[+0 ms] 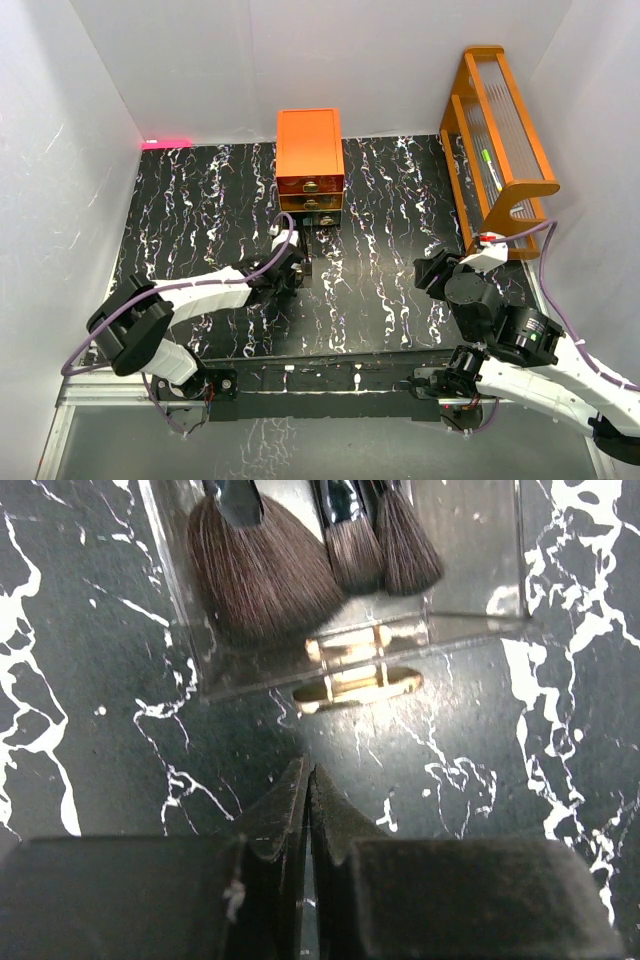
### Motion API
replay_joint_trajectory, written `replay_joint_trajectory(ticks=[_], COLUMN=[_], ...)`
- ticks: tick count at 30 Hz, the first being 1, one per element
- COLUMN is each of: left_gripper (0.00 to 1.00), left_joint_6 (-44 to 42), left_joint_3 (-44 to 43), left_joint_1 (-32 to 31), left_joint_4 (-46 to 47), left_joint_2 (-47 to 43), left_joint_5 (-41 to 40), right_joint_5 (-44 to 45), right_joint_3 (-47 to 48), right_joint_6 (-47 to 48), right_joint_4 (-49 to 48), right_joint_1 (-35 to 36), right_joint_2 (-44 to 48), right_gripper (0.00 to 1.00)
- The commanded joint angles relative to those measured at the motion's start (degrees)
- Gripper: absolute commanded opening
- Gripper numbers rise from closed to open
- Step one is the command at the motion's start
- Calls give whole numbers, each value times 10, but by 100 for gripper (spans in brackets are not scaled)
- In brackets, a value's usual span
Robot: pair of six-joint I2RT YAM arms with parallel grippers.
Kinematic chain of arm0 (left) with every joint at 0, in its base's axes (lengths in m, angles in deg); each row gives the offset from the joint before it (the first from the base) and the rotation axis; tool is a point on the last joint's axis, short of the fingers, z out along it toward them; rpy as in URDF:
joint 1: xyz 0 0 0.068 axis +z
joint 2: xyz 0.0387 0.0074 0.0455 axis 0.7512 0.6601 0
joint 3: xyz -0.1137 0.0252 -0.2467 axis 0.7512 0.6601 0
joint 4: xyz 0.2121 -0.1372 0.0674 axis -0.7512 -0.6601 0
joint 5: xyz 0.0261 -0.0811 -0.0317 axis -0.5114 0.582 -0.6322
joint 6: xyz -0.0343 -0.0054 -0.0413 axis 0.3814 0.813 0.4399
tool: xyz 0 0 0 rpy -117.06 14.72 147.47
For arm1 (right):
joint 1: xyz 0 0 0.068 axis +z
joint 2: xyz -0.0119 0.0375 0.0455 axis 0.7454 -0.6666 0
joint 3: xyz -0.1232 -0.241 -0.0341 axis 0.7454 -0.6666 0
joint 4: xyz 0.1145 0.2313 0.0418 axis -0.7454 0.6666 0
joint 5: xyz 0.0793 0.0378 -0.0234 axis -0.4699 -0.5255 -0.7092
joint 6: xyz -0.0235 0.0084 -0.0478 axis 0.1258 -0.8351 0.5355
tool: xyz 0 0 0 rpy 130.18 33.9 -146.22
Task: Organize the makeup
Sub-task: Close the drawer in the storage box.
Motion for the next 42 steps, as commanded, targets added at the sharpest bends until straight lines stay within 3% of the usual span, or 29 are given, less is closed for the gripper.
replay_joint_trajectory(ticks=[1,16,25,42], left_gripper=[0,0,0,0], left_joint_6=[4,-2,-20,-48], left_joint_3=[-24,-66,-122,-180], left_joint_1=[-3,-2,3,59], left_joint_4=[29,94,84,142], left_joint_2=[17,64,112,173], left_joint_5=[-57,-123,-169,-151], right_joint_5=[11,11,11,13], right_joint_3=[8,7,6,2], right_joint_6=[-7,-7,-6,-2], right_joint_4=[-7,-8,-9,-15], right_joint_1=[0,0,0,0], right_joint_2=[10,15,19,17], right_gripper=[52,52,52,53])
